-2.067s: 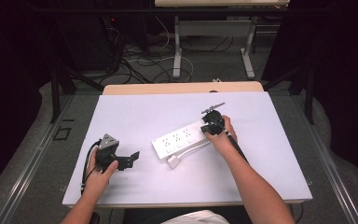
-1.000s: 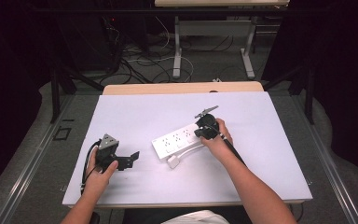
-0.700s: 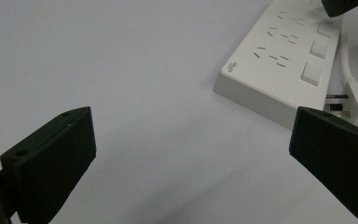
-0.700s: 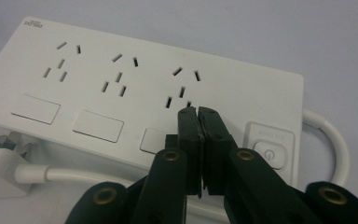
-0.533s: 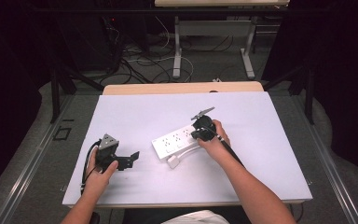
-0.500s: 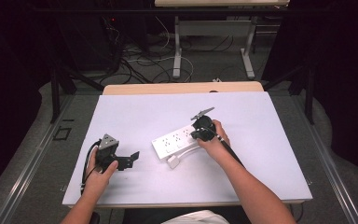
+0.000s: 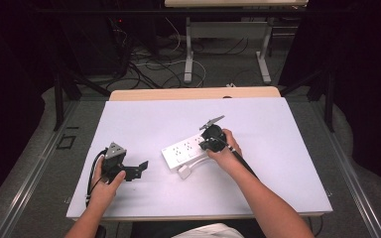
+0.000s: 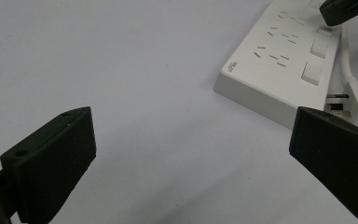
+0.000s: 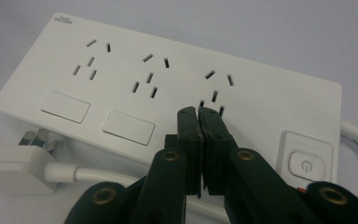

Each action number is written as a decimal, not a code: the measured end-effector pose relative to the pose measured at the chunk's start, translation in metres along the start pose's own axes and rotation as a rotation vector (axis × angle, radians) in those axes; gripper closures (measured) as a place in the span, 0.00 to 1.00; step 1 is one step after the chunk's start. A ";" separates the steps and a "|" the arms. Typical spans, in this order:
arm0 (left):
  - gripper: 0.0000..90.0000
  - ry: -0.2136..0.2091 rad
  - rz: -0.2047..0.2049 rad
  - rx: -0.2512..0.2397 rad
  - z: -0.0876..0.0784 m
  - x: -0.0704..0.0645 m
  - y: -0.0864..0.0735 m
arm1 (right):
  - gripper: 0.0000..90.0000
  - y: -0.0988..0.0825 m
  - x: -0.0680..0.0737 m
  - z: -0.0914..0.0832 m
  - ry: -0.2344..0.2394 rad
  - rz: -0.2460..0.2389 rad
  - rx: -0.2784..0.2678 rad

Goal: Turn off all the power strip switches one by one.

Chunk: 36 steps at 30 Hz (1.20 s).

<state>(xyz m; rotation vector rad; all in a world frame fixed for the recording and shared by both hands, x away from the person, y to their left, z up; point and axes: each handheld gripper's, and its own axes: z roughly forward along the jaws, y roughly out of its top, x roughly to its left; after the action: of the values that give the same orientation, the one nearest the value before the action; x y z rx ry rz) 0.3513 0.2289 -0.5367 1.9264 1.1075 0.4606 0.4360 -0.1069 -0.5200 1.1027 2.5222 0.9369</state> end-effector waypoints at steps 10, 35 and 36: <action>0.00 0.000 0.001 0.000 0.000 0.000 0.000 | 0.98 0.001 0.003 0.001 0.007 -0.006 0.052; 0.00 -0.001 0.003 0.001 0.000 0.000 0.000 | 0.98 0.000 0.006 0.001 0.006 -0.010 0.033; 0.00 -0.001 0.004 0.001 0.000 0.000 0.000 | 0.98 0.000 0.006 0.001 0.008 -0.010 0.033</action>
<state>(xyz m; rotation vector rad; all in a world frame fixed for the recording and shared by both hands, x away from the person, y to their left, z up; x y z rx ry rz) 0.3514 0.2288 -0.5367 1.9296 1.1044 0.4615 0.4319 -0.1018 -0.5209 1.0965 2.5559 0.9024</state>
